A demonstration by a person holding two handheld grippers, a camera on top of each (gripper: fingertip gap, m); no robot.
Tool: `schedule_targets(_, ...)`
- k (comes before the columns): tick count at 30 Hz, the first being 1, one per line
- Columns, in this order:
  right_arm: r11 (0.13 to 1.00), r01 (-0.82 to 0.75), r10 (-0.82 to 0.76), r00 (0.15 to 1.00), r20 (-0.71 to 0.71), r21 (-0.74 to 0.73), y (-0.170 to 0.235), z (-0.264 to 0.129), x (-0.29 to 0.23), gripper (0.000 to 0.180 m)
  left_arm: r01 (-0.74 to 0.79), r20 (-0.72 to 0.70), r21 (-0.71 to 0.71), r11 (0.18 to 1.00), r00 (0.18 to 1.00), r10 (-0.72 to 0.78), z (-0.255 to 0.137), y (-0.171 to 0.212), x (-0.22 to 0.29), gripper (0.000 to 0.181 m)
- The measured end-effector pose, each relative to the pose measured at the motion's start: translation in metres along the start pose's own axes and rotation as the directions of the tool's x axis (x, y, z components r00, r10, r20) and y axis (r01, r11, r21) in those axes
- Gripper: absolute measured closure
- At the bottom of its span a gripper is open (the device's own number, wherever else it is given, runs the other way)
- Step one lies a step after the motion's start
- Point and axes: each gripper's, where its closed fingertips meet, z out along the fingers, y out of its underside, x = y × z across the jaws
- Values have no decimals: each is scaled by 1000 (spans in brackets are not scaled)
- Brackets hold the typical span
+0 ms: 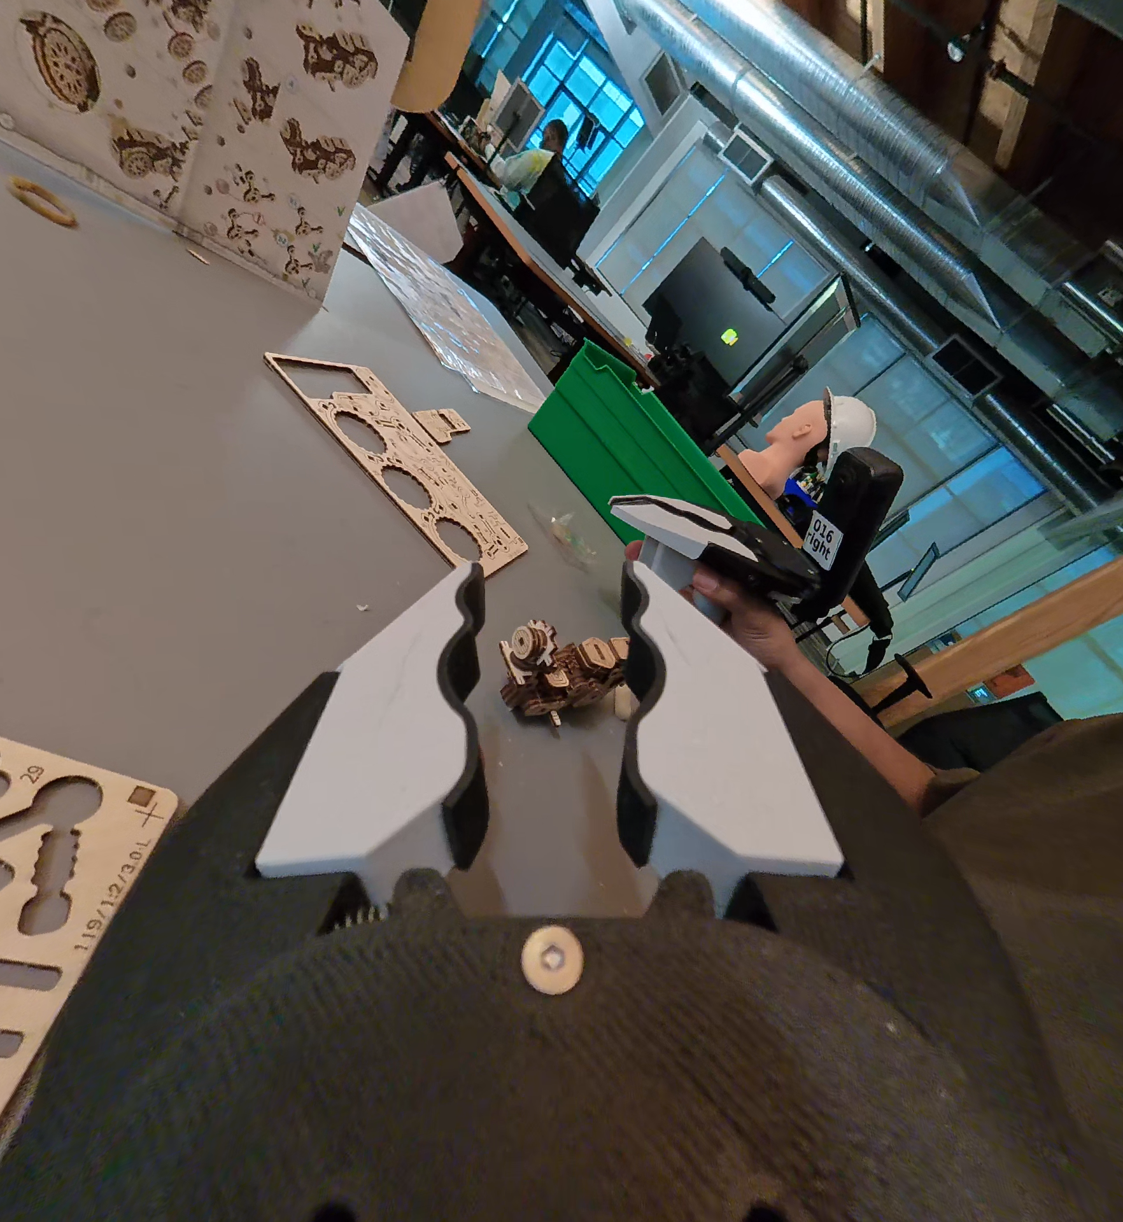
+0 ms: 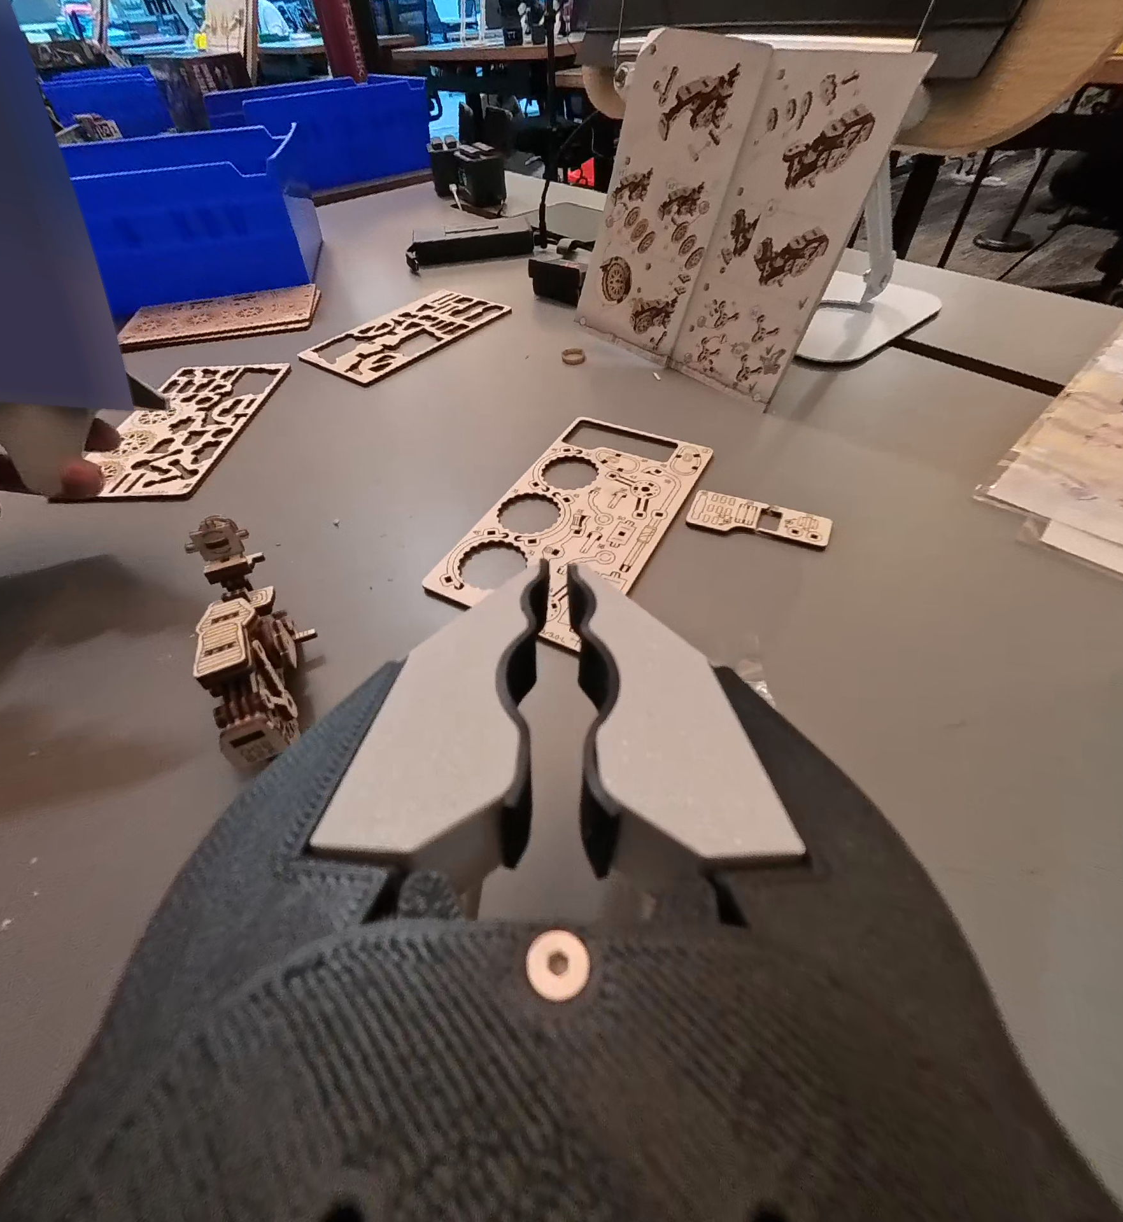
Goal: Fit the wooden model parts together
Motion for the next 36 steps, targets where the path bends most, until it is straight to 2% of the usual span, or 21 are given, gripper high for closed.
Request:
schedule_targets(15, 1000, -8, 8, 1000, 4, -12, 2, 1, 0, 176, -15, 2, 6, 1000, 1000, 15, 1, -2, 1, 141)
schedule_targets(19, 1000, 4, -4, 1000, 3, -13, 2, 2, -1, 176, -51, 56, 26, 998, 997, 49, -5, -14, -9, 135)
schedule_targets(21, 1000, 21, -21, 1000, 3, -11, 1, 1, -3, 177, -92, 147, 53, 994, 986, 84, -15, -34, -24, 130)
schedule_targets(23, 999, 48, -48, 999, 4, -11, 1, 1, -6, 177, -146, 309, 31, 989, 942, 130, -34, -61, -50, 119)
schedule_targets(25, 997, 80, -80, 997, 8, -9, 0, 2, -10, 178, -188, 493, -94, 978, 844, 210, -63, -80, -85, 104)
schedule_targets(28, 993, 117, -117, 993, 17, 2, -3, 4, -15, 179, -198, 714, -278, 940, 611, 340, -121, -99, -149, 109)
schedule_targets(29, 992, 123, -123, 992, 24, 7, -4, 5, -17, 179, -157, 745, -323, 933, 566, 353, -136, -97, -168, 109)
schedule_targets(30, 992, 125, -125, 992, 32, 11, -6, 6, -19, 179, -90, 743, -360, 929, 574, 344, -143, -88, -182, 110)
schedule_targets(32, 992, 123, -124, 991, 46, 18, -8, 7, -22, 179, 53, 688, -389, 920, 681, 251, -138, -64, -190, 121)
schedule_targets(33, 992, 122, -122, 991, 50, 21, -9, 8, -22, 179, 83, 677, -383, 920, 703, 218, -134, -59, -193, 123)
schedule_targets(36, 992, 126, -127, 991, 51, 28, -11, 7, -24, 179, 21, 692, -433, 901, 649, 317, -135, -56, -204, 141)
